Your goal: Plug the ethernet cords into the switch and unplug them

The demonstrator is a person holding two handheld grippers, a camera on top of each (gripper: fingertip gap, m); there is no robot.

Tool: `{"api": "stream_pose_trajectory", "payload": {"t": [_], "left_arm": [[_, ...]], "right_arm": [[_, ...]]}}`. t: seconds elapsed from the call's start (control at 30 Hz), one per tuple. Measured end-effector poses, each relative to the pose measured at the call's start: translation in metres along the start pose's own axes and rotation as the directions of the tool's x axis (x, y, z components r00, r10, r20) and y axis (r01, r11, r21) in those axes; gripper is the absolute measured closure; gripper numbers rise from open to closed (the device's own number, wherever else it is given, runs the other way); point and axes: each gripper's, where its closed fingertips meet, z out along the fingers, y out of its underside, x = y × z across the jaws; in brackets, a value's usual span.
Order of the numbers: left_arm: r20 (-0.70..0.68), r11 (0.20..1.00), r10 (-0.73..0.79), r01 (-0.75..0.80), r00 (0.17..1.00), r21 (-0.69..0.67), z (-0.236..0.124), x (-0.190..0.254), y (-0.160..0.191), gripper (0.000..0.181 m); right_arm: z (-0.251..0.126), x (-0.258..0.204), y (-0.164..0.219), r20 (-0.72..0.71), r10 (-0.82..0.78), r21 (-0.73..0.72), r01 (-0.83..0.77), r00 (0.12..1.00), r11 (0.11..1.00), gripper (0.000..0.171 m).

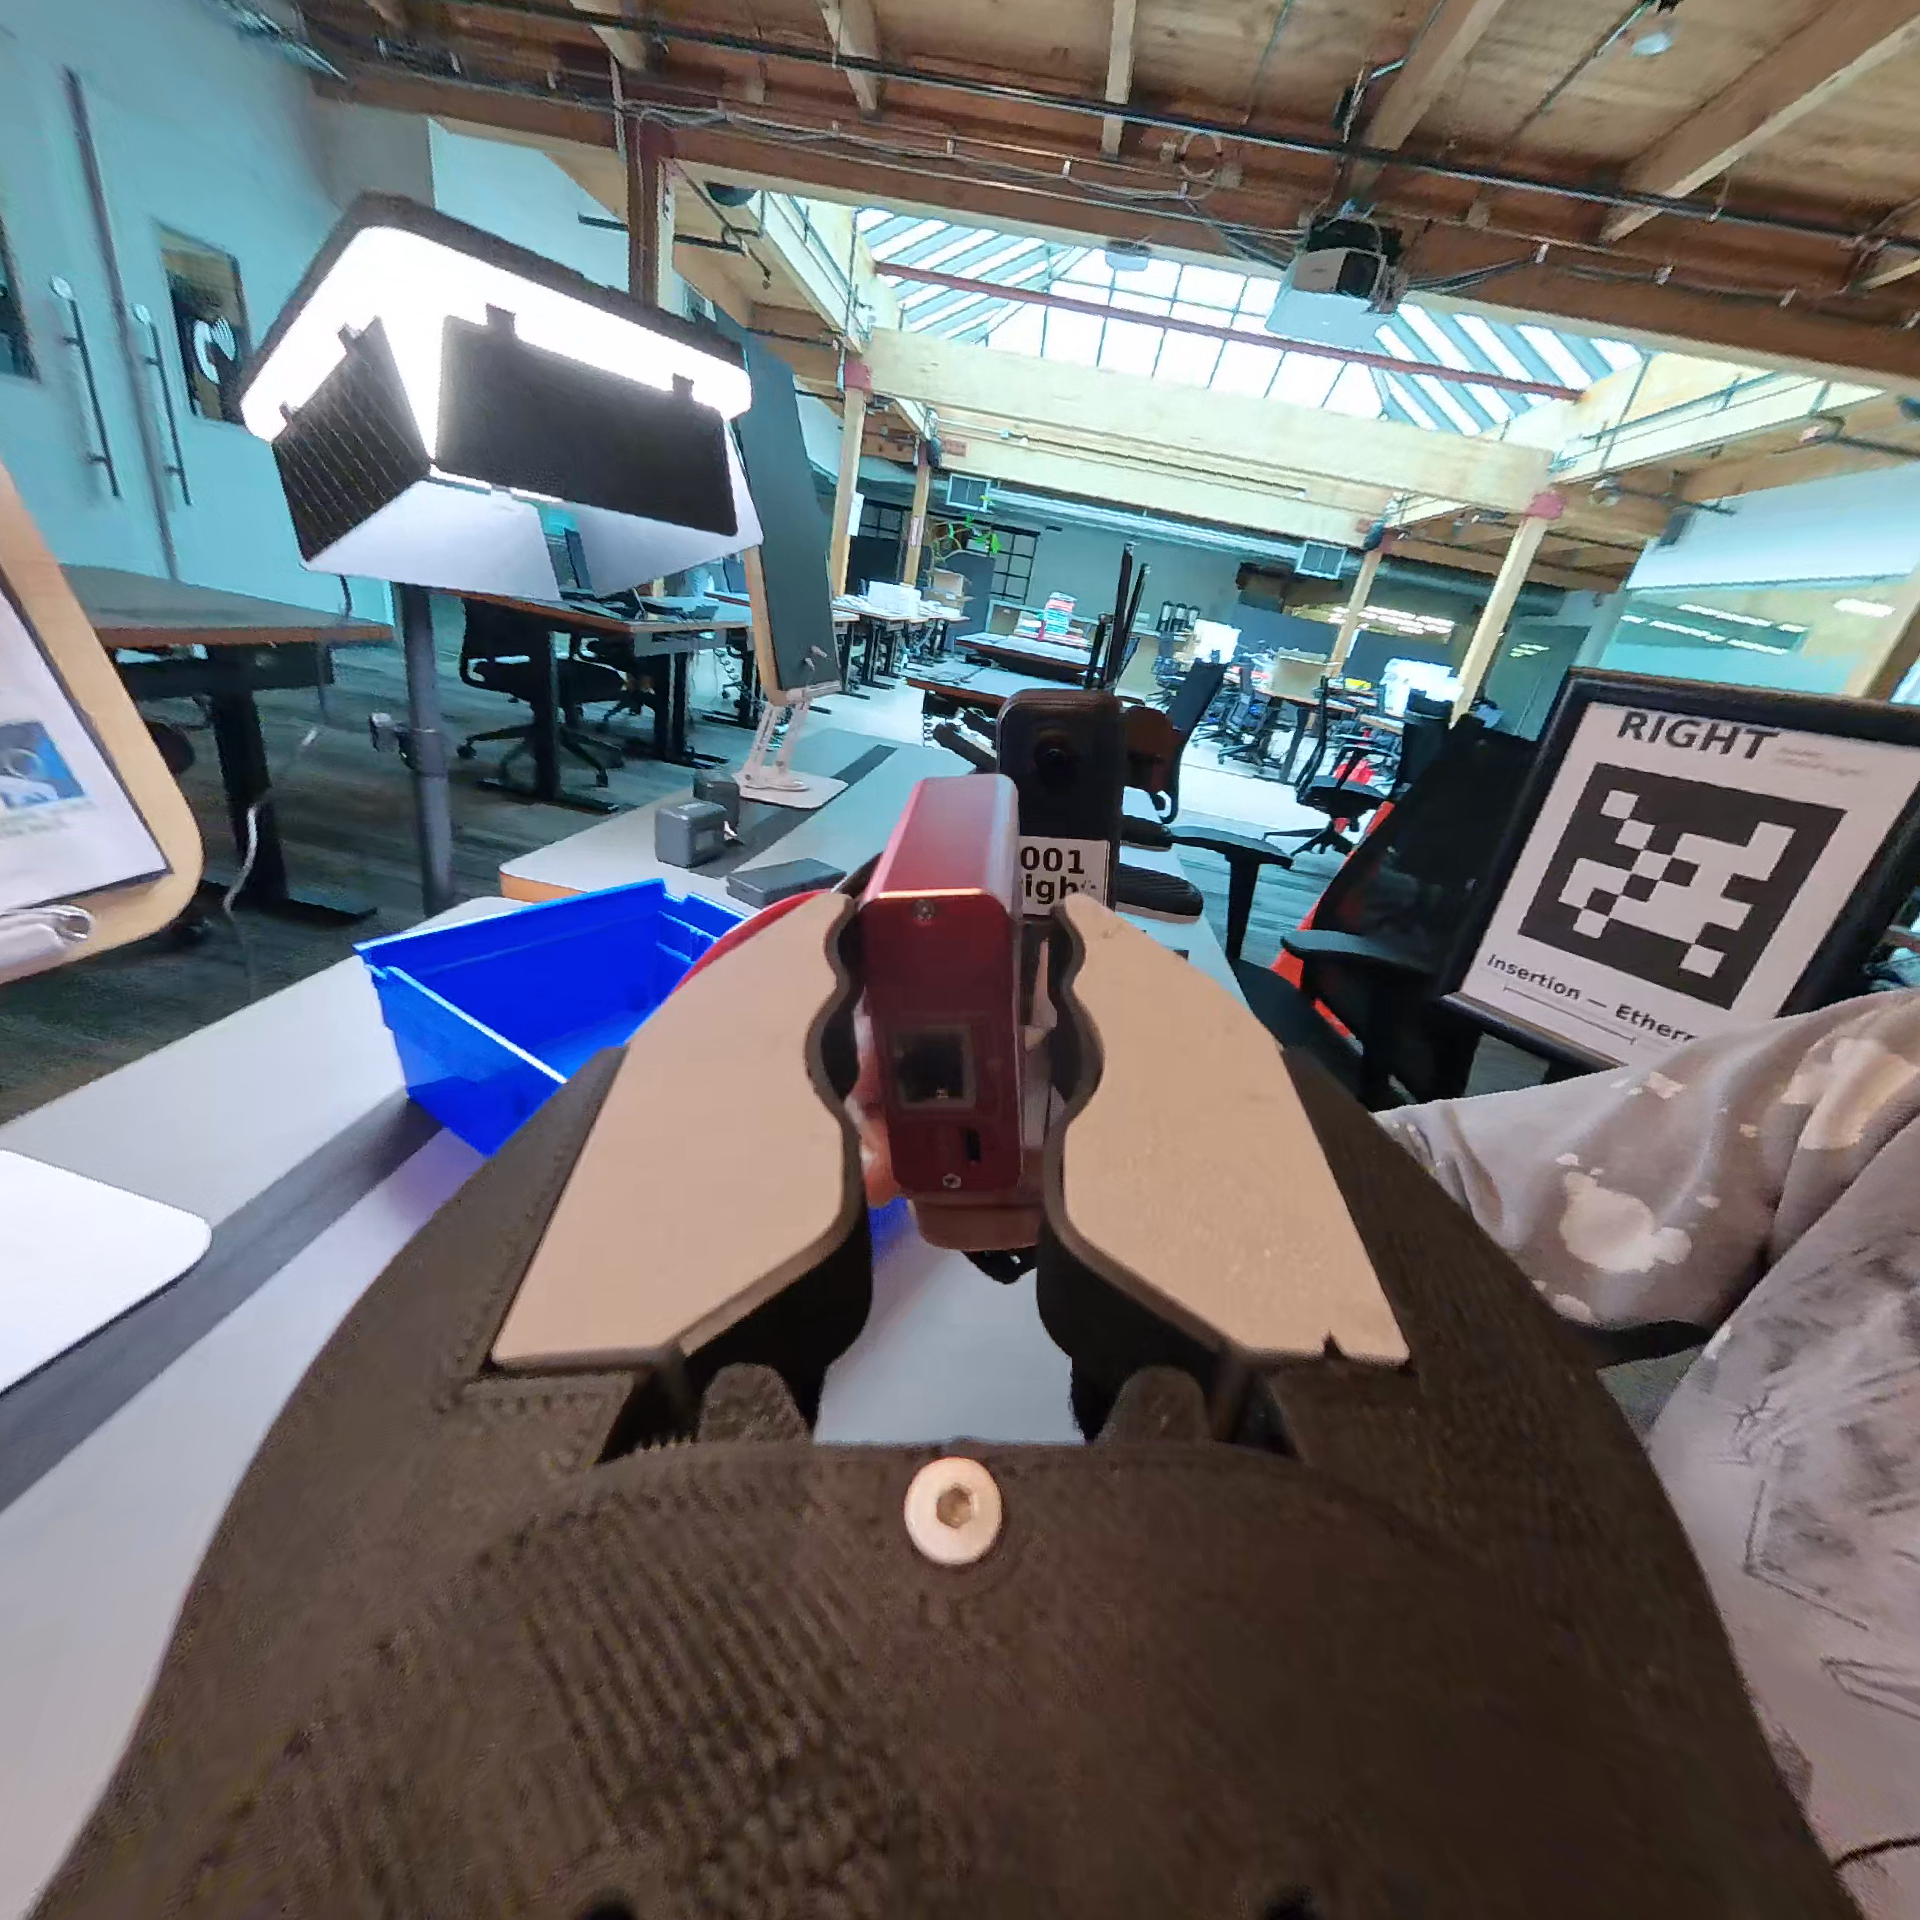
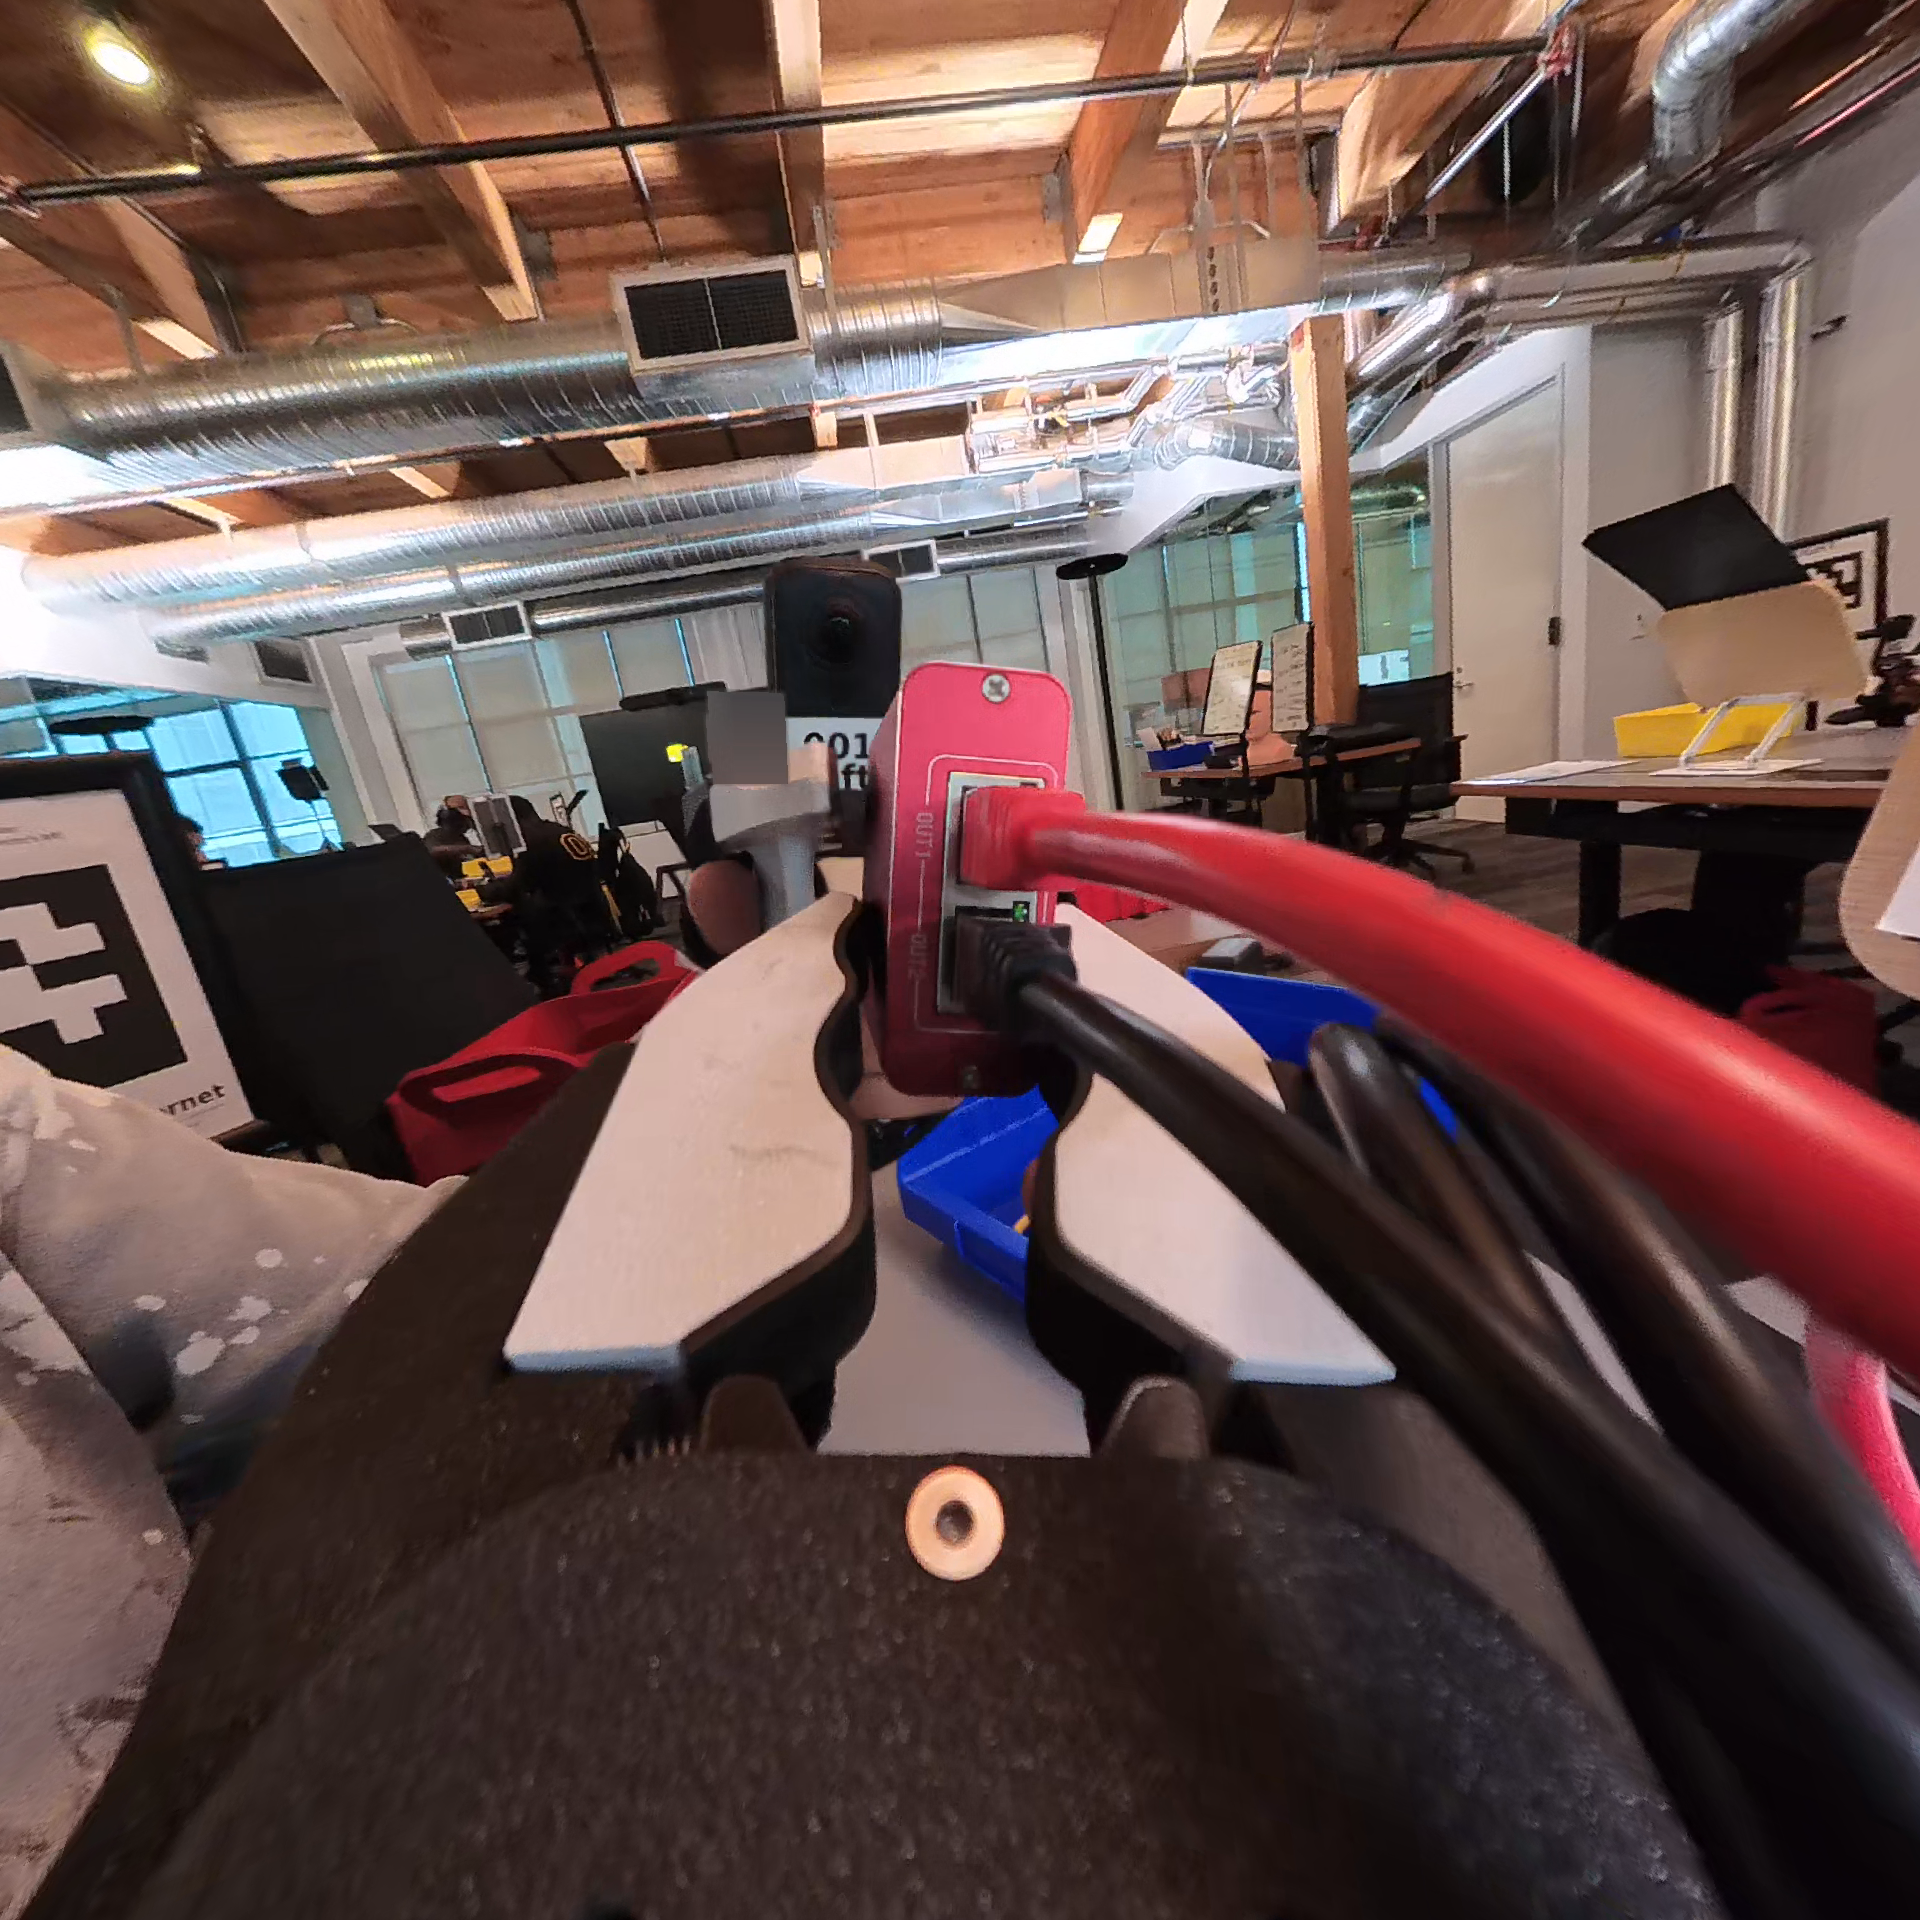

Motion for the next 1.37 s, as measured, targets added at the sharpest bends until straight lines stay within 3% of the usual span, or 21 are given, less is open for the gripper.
{"api": "stream_pose_trajectory", "payload": {"t": [0.3, 0.53, 0.63, 0.73, 0.83, 0.93, 1.03, 1.17, 1.37], "left_arm": [[-0.050, 0.996, 0.053, -0.057, 0.997, -0.072, -0.007, 0.014, -0.002, 0.154], [-0.080, 0.990, 0.067, -0.077, 0.995, -0.120, -0.004, 0.022, 0.005, 0.154], [-0.075, 0.989, 0.076, -0.085, 0.994, -0.122, -0.005, 0.020, 0.005, 0.155], [-0.021, 0.985, 0.129, -0.131, 0.991, -0.111, -0.018, 0.016, -0.007, 0.149], [0.137, 0.960, 0.257, -0.237, 0.957, -0.147, -0.049, -0.004, -0.023, 0.148], [0.284, 0.920, 0.345, -0.263, 0.895, -0.289, -0.084, -0.039, -0.020, 0.148], [0.323, 0.855, 0.415, -0.244, 0.850, -0.457, -0.112, -0.076, 0.005, 0.152], [0.288, 0.654, 0.600, -0.251, 0.746, -0.713, -0.158, -0.127, 0.055, 0.160], [0.062, 0.410, 0.598, -0.238, 0.799, -0.880, -0.201, -0.154, 0.134, 0.170]], "right_arm": [[0.003, -0.015, 0.004, 0.049, -0.099, -0.028, 0.101, 0.994, 0.995, 0.140], [0.003, -0.022, 0.005, 0.085, -0.107, -0.034, 0.110, 0.991, 0.993, 0.086], [0.003, -0.021, 0.005, 0.075, -0.110, -0.045, 0.113, 0.991, 0.993, 0.091], [0.001, -0.019, -0.001, 0.049, -0.123, -0.044, 0.125, 0.991, 0.991, 0.141], [-0.008, -0.012, -0.016, 0.008, -0.133, -0.038, 0.133, 0.991, 0.990, 0.141], [-0.021, -0.003, -0.030, -0.028, -0.166, -0.052, 0.164, 0.986, 0.985, 0.141], [-0.029, 0.004, -0.038, -0.050, -0.181, -0.048, 0.178, 0.982, 0.983, 0.141], [-0.035, 0.006, -0.043, -0.044, -0.163, -0.017, 0.163, 0.986, 0.987, 0.142], [-0.039, 0.020, -0.030, -0.051, -0.160, -0.043, 0.158, 0.986, 0.986, 0.141]]}}
